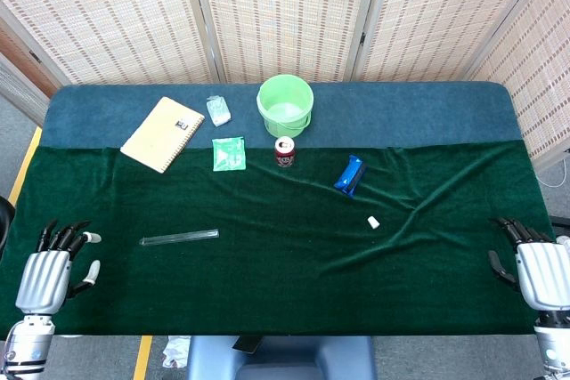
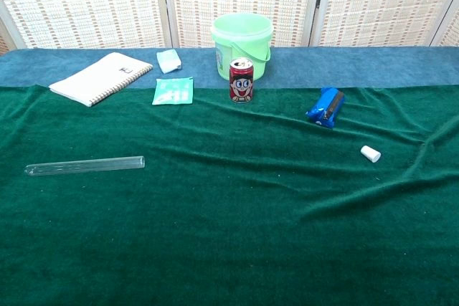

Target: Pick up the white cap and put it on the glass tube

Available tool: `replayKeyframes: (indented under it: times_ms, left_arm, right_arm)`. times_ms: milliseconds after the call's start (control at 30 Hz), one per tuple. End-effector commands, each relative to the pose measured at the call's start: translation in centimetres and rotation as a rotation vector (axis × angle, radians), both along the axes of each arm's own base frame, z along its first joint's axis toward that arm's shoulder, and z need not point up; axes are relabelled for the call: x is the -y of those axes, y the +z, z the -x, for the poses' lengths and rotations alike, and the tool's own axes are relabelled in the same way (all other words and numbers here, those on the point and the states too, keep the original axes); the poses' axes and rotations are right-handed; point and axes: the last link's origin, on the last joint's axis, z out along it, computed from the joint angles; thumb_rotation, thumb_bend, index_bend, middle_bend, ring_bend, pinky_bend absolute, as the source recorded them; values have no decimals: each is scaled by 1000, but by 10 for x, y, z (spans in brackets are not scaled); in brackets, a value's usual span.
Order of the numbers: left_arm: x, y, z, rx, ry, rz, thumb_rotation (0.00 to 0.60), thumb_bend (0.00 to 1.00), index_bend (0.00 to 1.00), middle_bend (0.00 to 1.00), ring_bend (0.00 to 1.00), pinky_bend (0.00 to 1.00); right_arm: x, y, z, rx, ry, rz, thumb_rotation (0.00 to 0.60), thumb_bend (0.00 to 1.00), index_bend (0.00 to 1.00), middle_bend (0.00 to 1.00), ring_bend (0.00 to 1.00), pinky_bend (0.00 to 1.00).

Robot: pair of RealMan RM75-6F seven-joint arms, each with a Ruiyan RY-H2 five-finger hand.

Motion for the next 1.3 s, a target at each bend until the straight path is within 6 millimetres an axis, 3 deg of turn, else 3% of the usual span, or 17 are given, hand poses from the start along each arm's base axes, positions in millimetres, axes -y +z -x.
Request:
replayKeyframes:
  times_ms: [33,567,733,867,933,1100,1300]
  left_arm:
    - [0,-1,0,3,-2,-2,600,441,372,217,201,0]
    - [3,1,3,3,4,-7,600,441,371,217,203,0]
    - [2,0,3,0,6,-3,600,440,371,217,203,0]
    - [2,0,4,-3,8,-1,600,440,371,217,203,0]
    - [3,-1,4,-3,11,1,600,441,371,217,204,0]
    - [3,-1,6,-8,19,6,600,441,372,217,204,0]
    - [4,0,9,-15,33,8,600,440,372,217,204,0]
  right_arm:
    - [-1,-1,-1,2,1,-6,600,429,280,358,444,521]
    - [4,-6,-3,4,10,-36,600,429,280,389,499,521]
    - [15,-13,-7,-27,22,-84,600,429,278,489,659,622]
    - [30,-24,-11,-57,23,-167,600,429,271,704,915,805]
    - [38,-32,-14,-67,25,-212,600,439,253,780,993,882]
    - [62,-59,-20,-105,30,-351,600,635,197,868,1000,985]
    - [83,-87,-23,-155,26,-470,600,814,194,922,1000,1000]
